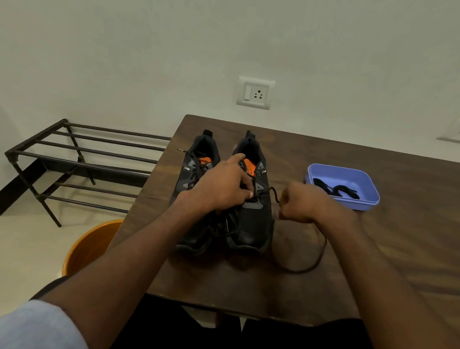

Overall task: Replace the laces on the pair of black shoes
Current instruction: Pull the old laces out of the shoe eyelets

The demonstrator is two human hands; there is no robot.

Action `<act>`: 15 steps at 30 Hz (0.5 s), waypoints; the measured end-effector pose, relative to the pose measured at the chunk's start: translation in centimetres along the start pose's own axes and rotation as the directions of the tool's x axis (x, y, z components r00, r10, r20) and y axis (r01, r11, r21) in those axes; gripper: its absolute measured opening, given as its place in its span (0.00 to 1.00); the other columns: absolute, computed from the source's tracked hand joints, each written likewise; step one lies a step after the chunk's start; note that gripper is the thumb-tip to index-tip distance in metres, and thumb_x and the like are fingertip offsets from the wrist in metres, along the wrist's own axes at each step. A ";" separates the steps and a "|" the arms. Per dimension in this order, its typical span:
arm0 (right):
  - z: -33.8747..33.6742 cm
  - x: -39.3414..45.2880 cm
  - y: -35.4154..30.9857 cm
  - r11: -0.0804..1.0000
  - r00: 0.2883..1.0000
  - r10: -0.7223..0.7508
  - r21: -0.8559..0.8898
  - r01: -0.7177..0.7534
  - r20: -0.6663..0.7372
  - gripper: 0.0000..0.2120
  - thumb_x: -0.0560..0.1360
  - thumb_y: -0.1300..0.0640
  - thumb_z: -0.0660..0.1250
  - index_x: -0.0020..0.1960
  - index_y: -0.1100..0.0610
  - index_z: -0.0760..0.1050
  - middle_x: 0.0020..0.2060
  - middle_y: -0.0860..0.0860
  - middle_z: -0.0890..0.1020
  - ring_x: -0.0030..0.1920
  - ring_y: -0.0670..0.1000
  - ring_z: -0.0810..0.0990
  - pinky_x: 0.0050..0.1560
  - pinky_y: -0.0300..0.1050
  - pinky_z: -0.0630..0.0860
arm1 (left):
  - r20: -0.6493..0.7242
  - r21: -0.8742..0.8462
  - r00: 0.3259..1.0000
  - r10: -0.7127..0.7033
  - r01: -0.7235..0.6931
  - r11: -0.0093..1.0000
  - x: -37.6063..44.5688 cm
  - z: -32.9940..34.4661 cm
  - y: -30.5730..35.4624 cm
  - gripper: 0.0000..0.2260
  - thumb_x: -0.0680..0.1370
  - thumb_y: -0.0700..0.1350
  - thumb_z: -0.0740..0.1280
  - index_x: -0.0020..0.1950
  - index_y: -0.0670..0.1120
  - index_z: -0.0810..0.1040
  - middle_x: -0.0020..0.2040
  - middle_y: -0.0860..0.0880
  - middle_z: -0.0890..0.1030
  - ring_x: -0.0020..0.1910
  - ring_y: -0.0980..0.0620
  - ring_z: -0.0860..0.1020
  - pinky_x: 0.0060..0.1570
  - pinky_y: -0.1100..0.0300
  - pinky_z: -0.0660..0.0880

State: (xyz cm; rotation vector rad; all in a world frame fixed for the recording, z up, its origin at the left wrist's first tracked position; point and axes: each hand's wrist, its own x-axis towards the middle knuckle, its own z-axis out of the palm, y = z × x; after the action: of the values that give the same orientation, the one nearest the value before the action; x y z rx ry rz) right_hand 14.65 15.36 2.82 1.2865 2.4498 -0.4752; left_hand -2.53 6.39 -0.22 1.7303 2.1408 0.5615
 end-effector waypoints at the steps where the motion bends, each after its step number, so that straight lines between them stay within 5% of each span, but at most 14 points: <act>1: 0.1 0.1 -0.1 0.999 0.997 -0.045 -0.011 0.045 -0.066 0.22 0.78 0.53 0.72 0.70 0.57 0.74 0.63 0.57 0.79 0.61 0.57 0.80 0.60 0.52 0.79 | -0.030 0.007 1.000 0.001 -0.001 1.000 0.0 0.1 0.2 0.05 0.78 0.48 0.73 0.52 0.54 0.88 0.84 0.48 0.56 0.79 0.44 0.62 0.76 0.43 0.64; 4: 0.1 0.4 -0.7 0.950 0.955 -0.240 0.160 0.267 -0.173 0.47 0.71 0.49 0.80 0.82 0.48 0.56 0.77 0.54 0.62 0.74 0.58 0.67 0.72 0.54 0.70 | -0.119 0.014 0.992 0.031 -0.030 0.999 -0.3 0.5 0.4 0.04 0.77 0.45 0.73 0.48 0.51 0.88 0.82 0.49 0.62 0.79 0.44 0.59 0.76 0.42 0.62; 6: 0.6 0.6 -1.2 0.944 0.947 -0.290 0.120 0.307 -0.134 0.54 0.68 0.44 0.81 0.84 0.45 0.51 0.80 0.52 0.54 0.78 0.59 0.60 0.75 0.57 0.67 | -0.172 0.018 0.983 0.058 -0.056 0.998 -0.5 1.0 0.6 0.04 0.77 0.44 0.72 0.45 0.47 0.88 0.80 0.51 0.64 0.79 0.46 0.58 0.76 0.45 0.62; 11: 1.7 1.6 -1.7 0.970 0.978 -0.206 0.128 0.208 -0.025 0.58 0.63 0.44 0.84 0.81 0.43 0.50 0.76 0.54 0.61 0.74 0.61 0.66 0.71 0.63 0.71 | -0.302 0.034 0.951 0.060 -0.052 0.998 -0.5 2.0 0.6 0.05 0.76 0.43 0.72 0.41 0.47 0.86 0.74 0.52 0.69 0.73 0.50 0.63 0.69 0.59 0.62; 15: 1.3 1.8 -1.6 0.972 0.983 -0.183 0.146 0.186 -0.032 0.56 0.63 0.46 0.85 0.79 0.43 0.52 0.73 0.55 0.66 0.71 0.61 0.70 0.69 0.62 0.73 | -0.292 -0.479 0.929 -0.227 0.063 0.875 -0.6 1.7 0.2 0.04 0.77 0.42 0.74 0.43 0.48 0.83 0.53 0.52 0.81 0.52 0.57 0.79 0.53 0.60 0.76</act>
State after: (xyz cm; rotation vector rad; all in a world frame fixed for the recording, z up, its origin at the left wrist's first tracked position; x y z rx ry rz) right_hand 12.57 15.23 1.14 1.1257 2.6050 -0.7095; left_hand -1.43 6.04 -1.57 1.2622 2.0935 1.2899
